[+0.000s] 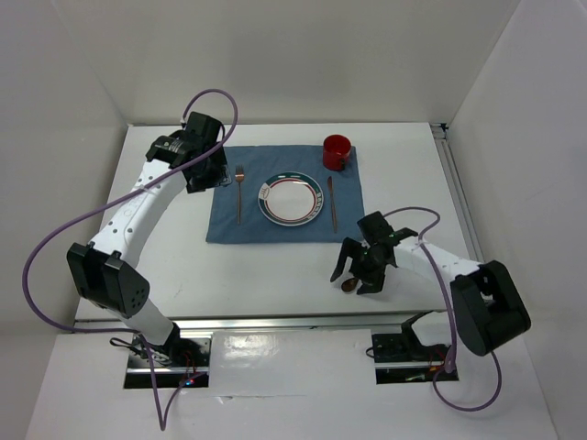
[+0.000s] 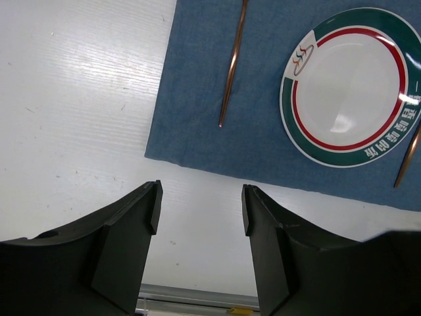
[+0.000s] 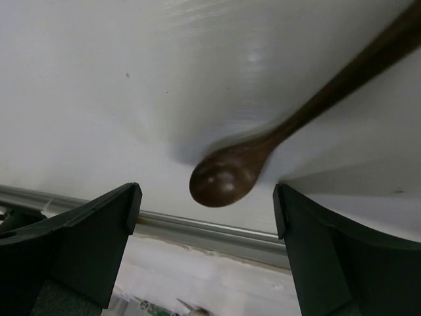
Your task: Set the dinner table for one person
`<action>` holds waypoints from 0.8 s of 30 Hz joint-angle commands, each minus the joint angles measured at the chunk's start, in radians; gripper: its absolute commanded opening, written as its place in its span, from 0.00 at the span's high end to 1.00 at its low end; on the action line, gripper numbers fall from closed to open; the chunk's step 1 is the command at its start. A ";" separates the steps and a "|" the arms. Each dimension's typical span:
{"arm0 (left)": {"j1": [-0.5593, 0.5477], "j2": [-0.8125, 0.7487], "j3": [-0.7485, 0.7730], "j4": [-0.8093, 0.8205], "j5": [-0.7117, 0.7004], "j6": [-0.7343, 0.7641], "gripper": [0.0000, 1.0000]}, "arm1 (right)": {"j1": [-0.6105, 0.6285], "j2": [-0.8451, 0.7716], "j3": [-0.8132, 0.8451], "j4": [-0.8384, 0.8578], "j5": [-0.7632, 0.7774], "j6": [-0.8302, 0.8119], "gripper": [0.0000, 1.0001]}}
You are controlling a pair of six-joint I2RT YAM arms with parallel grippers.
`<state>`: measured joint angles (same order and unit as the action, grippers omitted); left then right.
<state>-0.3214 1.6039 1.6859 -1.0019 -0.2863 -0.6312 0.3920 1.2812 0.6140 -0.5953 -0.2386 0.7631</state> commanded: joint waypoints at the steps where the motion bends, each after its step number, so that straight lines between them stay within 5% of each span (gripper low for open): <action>1: -0.002 -0.030 0.000 0.008 -0.004 0.011 0.32 | 0.071 0.075 0.013 0.123 -0.059 0.030 0.06; 12: -0.002 -0.039 -0.009 0.008 -0.004 0.002 0.32 | 0.123 0.227 0.173 0.325 0.128 -0.120 0.07; 16: -0.002 -0.039 -0.018 0.008 -0.004 0.002 0.32 | 0.096 0.248 0.237 0.272 0.140 -0.264 0.07; 24: -0.002 -0.039 -0.018 0.008 -0.004 0.002 0.32 | 0.076 0.009 0.250 0.146 0.186 -0.403 0.09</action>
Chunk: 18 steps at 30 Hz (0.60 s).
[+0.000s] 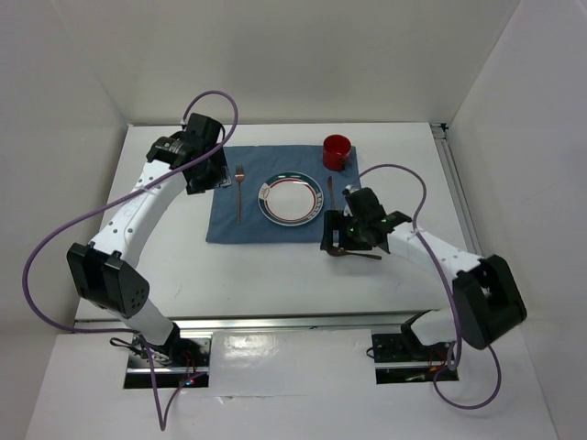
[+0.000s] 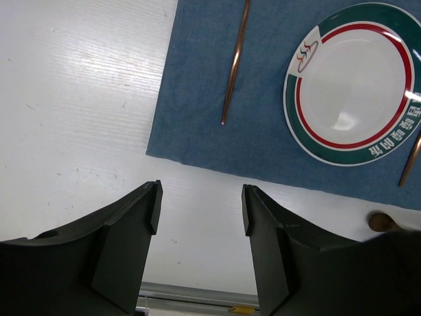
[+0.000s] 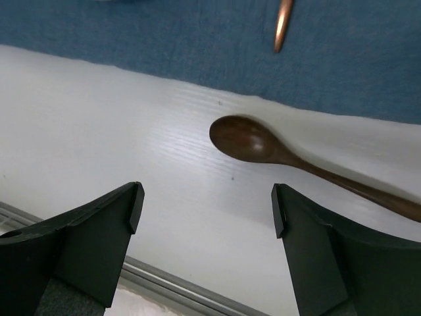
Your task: Set the dinner table for one person
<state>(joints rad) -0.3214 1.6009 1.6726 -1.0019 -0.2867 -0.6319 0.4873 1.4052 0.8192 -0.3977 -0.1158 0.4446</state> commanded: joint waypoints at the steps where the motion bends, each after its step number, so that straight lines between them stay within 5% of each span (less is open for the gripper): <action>1: -0.002 -0.036 -0.005 0.008 -0.003 0.003 0.32 | -0.033 -0.115 0.044 -0.064 0.092 -0.084 0.09; 9: -0.002 -0.036 -0.005 0.019 0.018 0.003 0.32 | -0.222 0.011 0.034 -0.004 0.070 -0.124 0.05; 18: -0.002 -0.045 -0.005 0.009 0.009 0.003 0.32 | -0.274 0.057 -0.040 0.065 -0.079 -0.098 0.01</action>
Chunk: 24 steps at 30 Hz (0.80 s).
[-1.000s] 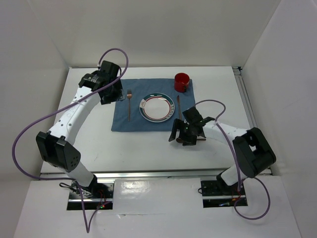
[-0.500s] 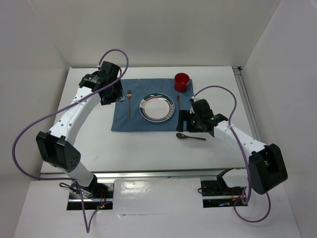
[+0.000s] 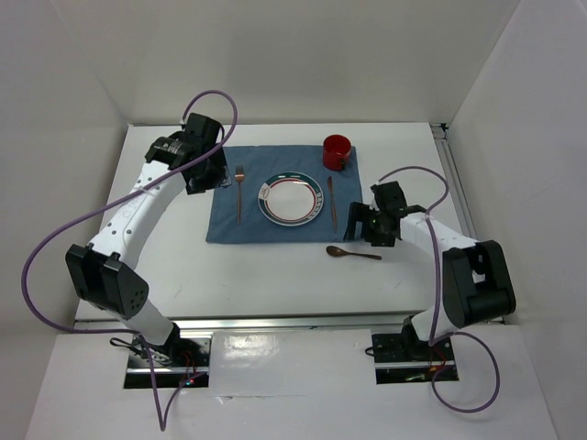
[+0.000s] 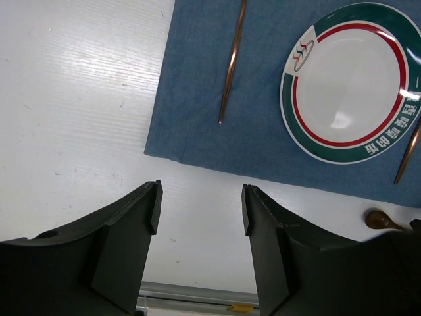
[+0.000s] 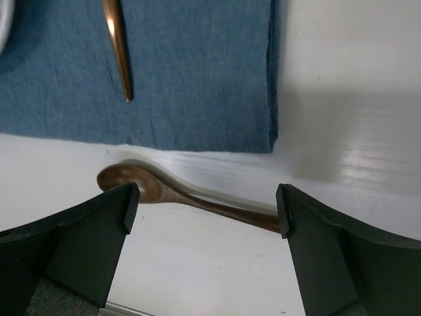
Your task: Set the dinner table for one person
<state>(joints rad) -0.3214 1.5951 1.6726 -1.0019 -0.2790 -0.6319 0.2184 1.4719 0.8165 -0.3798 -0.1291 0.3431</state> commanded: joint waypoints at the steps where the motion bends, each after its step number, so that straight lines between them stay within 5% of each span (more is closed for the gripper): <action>1: -0.002 -0.040 -0.005 0.009 0.001 0.003 0.32 | -0.005 -0.025 -0.057 0.047 -0.081 0.004 0.01; 6: -0.002 -0.040 -0.005 0.009 0.011 0.003 0.33 | 0.004 -0.061 -0.151 0.071 -0.168 0.053 0.01; 14: -0.002 -0.040 0.004 0.019 0.029 0.003 0.33 | 0.191 -0.108 -0.162 0.004 -0.147 0.151 0.01; 16: -0.002 -0.040 0.004 0.019 0.029 0.003 0.33 | 0.263 -0.095 -0.136 -0.039 -0.074 0.181 0.14; 24: -0.002 -0.040 -0.007 0.019 0.029 0.003 0.33 | 0.418 -0.001 -0.066 -0.178 0.167 0.310 0.35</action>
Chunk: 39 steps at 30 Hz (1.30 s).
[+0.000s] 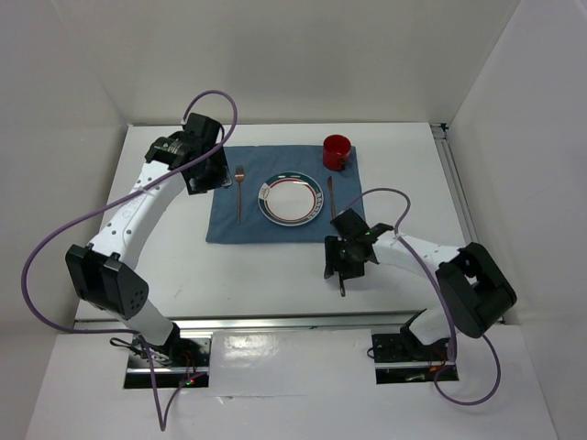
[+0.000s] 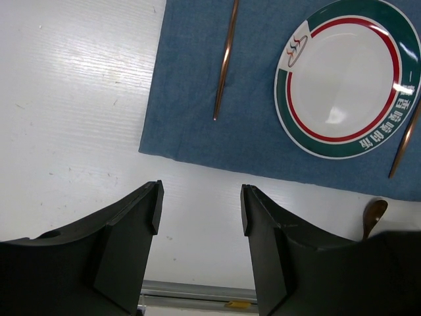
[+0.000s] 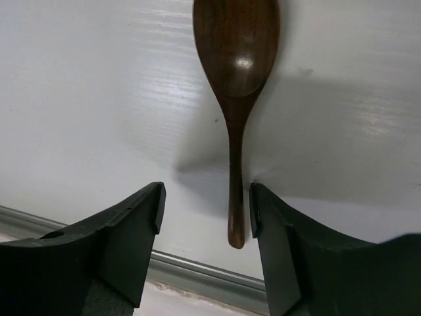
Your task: Set the dinner table for one person
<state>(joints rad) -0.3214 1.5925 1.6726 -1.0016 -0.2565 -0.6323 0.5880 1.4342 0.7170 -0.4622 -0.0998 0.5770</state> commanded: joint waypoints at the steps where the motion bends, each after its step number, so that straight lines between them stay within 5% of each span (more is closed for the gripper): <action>1: -0.002 -0.046 -0.007 0.018 0.007 0.003 0.33 | 0.061 0.060 0.047 -0.122 0.182 0.105 0.38; 8: -0.002 -0.046 -0.019 0.027 0.016 0.003 0.33 | 0.128 0.138 0.134 -0.211 0.299 0.190 0.92; 10: -0.002 -0.046 -0.019 0.027 0.007 0.003 0.33 | 0.137 0.125 0.160 -0.236 0.313 0.190 0.99; 15: -0.002 -0.065 -0.010 0.015 -0.003 0.003 0.33 | 0.124 -0.024 0.255 -0.334 0.324 0.126 1.00; 19: -0.002 -0.074 -0.019 0.015 -0.003 0.013 0.33 | -0.011 -0.026 0.366 -0.288 0.266 -0.059 1.00; 27: -0.002 -0.094 -0.066 0.006 -0.012 0.002 0.33 | -0.232 0.299 0.674 -0.179 0.187 -0.282 1.00; 39: -0.002 -0.103 -0.056 -0.002 -0.012 0.002 0.33 | -0.277 0.592 0.838 -0.128 0.182 -0.330 1.00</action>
<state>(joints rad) -0.3214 1.5280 1.5986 -0.9951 -0.2565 -0.6323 0.3176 2.0079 1.4929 -0.6403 0.0677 0.2722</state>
